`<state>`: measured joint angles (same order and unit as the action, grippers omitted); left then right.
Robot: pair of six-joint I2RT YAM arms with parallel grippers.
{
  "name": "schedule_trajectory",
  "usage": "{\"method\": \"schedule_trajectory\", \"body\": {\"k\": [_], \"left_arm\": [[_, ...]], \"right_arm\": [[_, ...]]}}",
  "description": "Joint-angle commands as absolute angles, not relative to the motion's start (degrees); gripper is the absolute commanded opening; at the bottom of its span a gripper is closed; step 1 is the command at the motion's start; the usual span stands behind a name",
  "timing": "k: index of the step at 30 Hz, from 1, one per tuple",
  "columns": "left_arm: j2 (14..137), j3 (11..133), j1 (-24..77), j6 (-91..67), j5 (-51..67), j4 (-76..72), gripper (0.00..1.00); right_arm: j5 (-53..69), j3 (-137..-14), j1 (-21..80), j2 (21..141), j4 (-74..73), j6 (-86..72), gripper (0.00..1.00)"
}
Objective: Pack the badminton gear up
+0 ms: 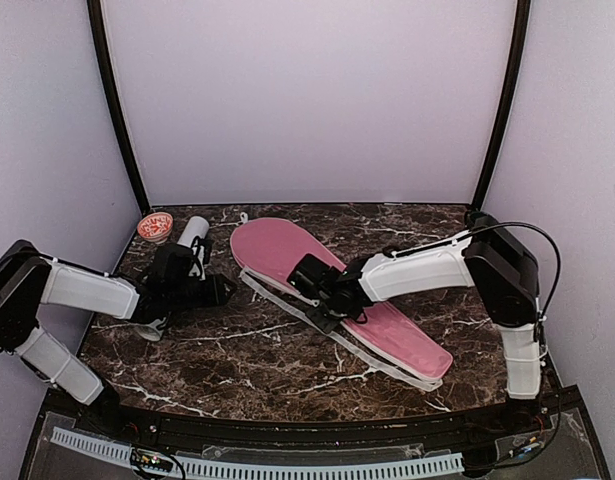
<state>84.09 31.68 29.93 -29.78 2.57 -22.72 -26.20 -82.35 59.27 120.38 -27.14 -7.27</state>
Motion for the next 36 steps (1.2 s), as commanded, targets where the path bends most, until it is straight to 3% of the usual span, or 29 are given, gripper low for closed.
{"method": "schedule_trajectory", "body": {"k": [1,21,36], "left_arm": [[85.77,33.05,28.84,-28.61,3.18,-25.22,0.41],[91.66,34.43,28.27,-16.98,5.11,-32.67,0.24],[102.37,42.65,28.24,-10.77,6.68,-28.76,0.21]], "right_arm": [[-24.97,-81.27,58.38,115.30,-28.54,-8.16,0.00],[-19.67,-78.20,57.48,108.78,-27.41,-8.11,0.00],[-18.30,-77.70,57.39,108.20,-27.43,-8.35,0.00]]}}
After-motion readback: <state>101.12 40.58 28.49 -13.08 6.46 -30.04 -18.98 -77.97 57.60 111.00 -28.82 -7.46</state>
